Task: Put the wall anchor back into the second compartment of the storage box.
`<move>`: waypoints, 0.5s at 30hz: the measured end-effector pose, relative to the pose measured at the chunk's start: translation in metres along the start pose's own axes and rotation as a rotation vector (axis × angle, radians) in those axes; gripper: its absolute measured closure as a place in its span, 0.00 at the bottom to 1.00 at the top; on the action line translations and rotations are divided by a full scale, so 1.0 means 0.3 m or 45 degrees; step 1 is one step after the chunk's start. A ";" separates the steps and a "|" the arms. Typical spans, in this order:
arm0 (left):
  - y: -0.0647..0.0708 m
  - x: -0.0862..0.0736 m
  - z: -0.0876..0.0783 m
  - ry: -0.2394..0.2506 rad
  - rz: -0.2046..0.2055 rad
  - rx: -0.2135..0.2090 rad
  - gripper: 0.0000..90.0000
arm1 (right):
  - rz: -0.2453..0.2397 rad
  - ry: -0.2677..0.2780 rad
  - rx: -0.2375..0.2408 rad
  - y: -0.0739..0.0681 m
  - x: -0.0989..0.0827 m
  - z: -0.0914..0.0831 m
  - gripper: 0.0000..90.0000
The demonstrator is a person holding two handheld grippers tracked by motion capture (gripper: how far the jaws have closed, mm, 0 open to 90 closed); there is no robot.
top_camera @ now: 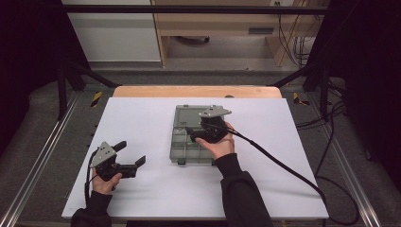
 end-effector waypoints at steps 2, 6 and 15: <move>0.000 0.000 0.000 0.000 0.000 0.000 0.01 | 0.004 0.046 0.025 -0.003 0.007 -0.032 0.18; 0.001 0.000 0.000 -0.001 0.003 0.000 0.01 | -0.016 0.099 0.044 0.002 0.003 -0.088 0.13; 0.003 -0.001 0.002 -0.004 0.005 -0.004 0.01 | -0.021 0.149 0.056 0.037 -0.054 -0.206 0.03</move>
Point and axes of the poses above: each handheld gripper's, and its own axes: z roughly forward along the jaws, x roughly out of its top, y roughly to its right, the point moved 5 cm from there along z, roughly forward along the jaws, and after that the axes turned 14 degrees about z, right-handed, at the moved point
